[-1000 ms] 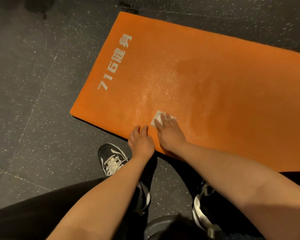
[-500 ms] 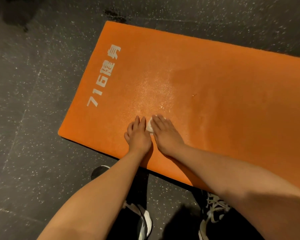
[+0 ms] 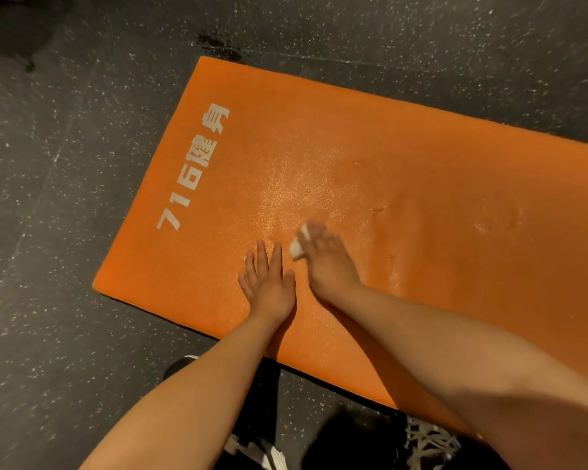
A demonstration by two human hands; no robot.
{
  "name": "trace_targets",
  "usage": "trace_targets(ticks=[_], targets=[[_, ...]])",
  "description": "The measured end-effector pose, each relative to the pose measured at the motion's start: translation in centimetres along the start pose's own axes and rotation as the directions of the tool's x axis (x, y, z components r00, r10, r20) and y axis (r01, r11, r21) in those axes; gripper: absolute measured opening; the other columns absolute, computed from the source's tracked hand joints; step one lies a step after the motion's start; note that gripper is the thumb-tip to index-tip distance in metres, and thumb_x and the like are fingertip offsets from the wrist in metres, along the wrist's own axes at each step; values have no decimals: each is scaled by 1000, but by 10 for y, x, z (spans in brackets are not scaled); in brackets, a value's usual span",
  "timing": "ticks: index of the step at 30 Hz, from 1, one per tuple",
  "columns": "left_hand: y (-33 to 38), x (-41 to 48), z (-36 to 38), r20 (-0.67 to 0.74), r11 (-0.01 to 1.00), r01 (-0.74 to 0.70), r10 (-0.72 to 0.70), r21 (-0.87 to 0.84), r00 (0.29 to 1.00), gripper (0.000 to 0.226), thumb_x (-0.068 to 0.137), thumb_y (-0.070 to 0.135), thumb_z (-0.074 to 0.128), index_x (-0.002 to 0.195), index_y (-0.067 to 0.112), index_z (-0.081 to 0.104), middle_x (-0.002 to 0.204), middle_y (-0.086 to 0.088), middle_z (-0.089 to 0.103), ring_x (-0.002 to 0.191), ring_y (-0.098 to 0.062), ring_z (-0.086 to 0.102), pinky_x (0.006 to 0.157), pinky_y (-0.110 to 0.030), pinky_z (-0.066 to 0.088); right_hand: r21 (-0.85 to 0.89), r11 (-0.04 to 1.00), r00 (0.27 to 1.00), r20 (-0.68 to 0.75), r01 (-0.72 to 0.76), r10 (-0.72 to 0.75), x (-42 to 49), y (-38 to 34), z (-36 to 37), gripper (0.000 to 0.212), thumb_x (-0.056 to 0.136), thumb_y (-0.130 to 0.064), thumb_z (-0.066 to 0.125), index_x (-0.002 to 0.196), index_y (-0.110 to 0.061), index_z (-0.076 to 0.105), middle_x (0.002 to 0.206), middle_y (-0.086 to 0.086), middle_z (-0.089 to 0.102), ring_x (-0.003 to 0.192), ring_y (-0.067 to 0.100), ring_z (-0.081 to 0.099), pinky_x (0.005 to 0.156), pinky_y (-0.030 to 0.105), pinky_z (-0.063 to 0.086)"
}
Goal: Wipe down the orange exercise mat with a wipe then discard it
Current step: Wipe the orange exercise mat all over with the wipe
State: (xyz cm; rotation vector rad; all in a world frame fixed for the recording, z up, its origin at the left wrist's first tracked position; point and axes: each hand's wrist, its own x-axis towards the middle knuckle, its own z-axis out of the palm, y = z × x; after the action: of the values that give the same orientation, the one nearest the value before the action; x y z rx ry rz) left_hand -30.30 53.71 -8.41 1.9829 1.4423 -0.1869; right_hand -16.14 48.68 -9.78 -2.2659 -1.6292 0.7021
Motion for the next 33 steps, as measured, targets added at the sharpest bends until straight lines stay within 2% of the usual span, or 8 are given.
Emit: trace_targets(ticks=[3,5,9,12,19,25,27,33], targets=[[-4,-2,2,-32,998,-35,34,-61,999,67,102,30,44,159,41,9,167,11,-13,152,-13,-17,119,-49,-13,-11,950,941,144,312,-308,-13,0,13,60,107,-17,38,162,-21,16,170,3,8,157,20,2,125,37,-5],[-7,-3,2,-28,997,-49,47,-65,998,68,102,30,46,159,40,9,167,11,-14,151,-12,-18,119,-47,-15,-43,940,932,149,339,-330,-6,12,5,60,107,-16,36,162,-21,14,169,-1,6,156,16,0,125,36,-6],[-7,-1,0,14,998,-35,36,-44,999,66,105,35,41,159,39,5,165,11,-20,150,-12,-23,118,-46,-18,-35,997,997,-33,-75,74,10,35,-22,77,98,1,39,163,-21,5,170,1,-4,156,17,-9,126,38,-5],[-5,-1,0,42,1000,-18,19,-6,999,66,105,37,37,159,38,-1,164,10,-24,150,-14,-26,119,-47,-19,-50,982,983,-41,-181,179,4,29,-25,77,100,-5,39,162,-16,-4,169,6,-13,155,21,-15,127,41,-2],[4,-4,-1,0,1000,16,-16,-1,1000,65,104,36,38,159,38,5,166,9,-16,152,-14,-20,120,-48,-15,-94,964,959,164,249,-232,-30,-1,-2,54,111,-31,24,163,-20,13,169,0,5,157,18,-2,122,36,-12],[7,-6,-5,28,990,-14,10,140,1000,62,105,36,33,158,42,2,167,3,-17,152,-24,-17,121,-53,-7,-154,969,979,33,-195,203,-1,40,-35,56,111,-31,15,163,-20,-4,169,1,-14,154,18,-18,124,44,-12],[10,-3,-7,20,979,-55,52,196,998,63,103,33,34,159,41,5,168,4,-11,151,-27,-8,120,-53,-1,-102,962,965,38,-253,258,1,29,-32,57,111,-32,16,162,-18,-6,169,2,-15,154,18,-20,124,43,-13],[31,19,-6,-35,978,-161,167,131,985,58,104,30,37,159,32,18,168,5,4,151,-24,5,119,-47,3,-127,977,972,181,174,-149,0,14,-18,56,111,-35,19,163,-21,2,170,-5,-4,155,11,-14,124,38,-13]])
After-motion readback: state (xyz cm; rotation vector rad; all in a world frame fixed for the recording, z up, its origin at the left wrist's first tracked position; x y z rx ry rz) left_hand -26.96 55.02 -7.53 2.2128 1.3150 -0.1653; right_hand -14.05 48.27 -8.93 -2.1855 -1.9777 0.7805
